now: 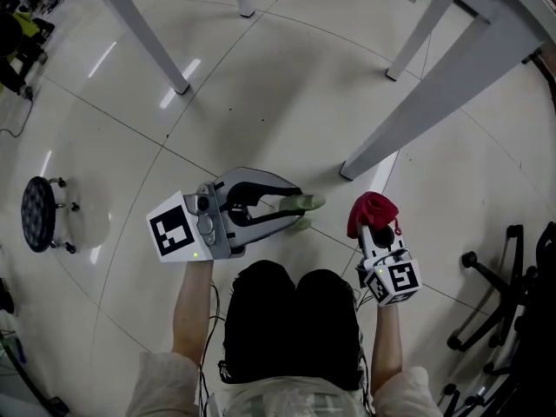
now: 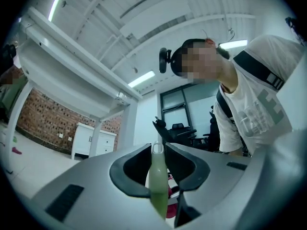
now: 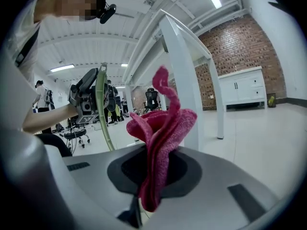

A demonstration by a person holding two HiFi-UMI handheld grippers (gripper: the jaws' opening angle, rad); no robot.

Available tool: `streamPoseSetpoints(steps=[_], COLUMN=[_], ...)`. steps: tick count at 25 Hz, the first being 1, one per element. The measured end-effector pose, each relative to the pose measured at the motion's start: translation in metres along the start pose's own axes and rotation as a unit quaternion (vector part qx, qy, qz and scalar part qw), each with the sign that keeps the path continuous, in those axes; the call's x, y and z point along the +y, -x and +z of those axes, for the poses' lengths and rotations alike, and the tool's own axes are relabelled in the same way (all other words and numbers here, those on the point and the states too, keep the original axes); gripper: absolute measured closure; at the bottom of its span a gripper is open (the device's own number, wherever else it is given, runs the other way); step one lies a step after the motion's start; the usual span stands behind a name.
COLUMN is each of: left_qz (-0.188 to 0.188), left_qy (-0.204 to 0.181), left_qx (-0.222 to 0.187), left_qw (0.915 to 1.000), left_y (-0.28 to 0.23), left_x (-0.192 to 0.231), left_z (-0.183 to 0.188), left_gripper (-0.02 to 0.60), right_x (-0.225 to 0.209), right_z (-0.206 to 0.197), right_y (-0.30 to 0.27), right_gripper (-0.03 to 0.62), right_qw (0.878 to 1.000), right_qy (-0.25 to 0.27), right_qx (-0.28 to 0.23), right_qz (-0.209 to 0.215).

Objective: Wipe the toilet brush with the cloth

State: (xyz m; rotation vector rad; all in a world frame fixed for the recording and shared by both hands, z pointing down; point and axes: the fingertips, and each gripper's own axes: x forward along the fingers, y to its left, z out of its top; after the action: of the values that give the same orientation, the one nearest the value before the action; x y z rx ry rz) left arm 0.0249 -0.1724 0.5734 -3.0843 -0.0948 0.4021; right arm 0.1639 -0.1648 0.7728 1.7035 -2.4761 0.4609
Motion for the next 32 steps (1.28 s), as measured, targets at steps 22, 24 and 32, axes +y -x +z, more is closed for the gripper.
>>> streamPoseSetpoints(steps=[22,24,32], left_qz=[0.036,0.073,0.517], left_qy=[0.059,0.057,0.022], left_qx=[0.0,-0.024,-0.045], left_qw=[0.9976,0.9955,0.8545], left_y=[-0.002,0.003,0.135], left_x=[0.009,0.016,0.079], left_z=[-0.087,-0.069,-0.068], left_gripper=[0.485,0.485,0.568], right_x=[0.028,0.03,0.021], right_z=[-0.021,-0.017,0.017], right_y=[-0.043,-0.043,-0.048], right_gripper=[0.562,0.562,0.562], right_qw=[0.999,0.999,0.998], right_qy=[-0.027,-0.027,-0.048], right_qx=[-0.003,-0.005,-0.03], right_qz=[0.039,0.037,-0.023])
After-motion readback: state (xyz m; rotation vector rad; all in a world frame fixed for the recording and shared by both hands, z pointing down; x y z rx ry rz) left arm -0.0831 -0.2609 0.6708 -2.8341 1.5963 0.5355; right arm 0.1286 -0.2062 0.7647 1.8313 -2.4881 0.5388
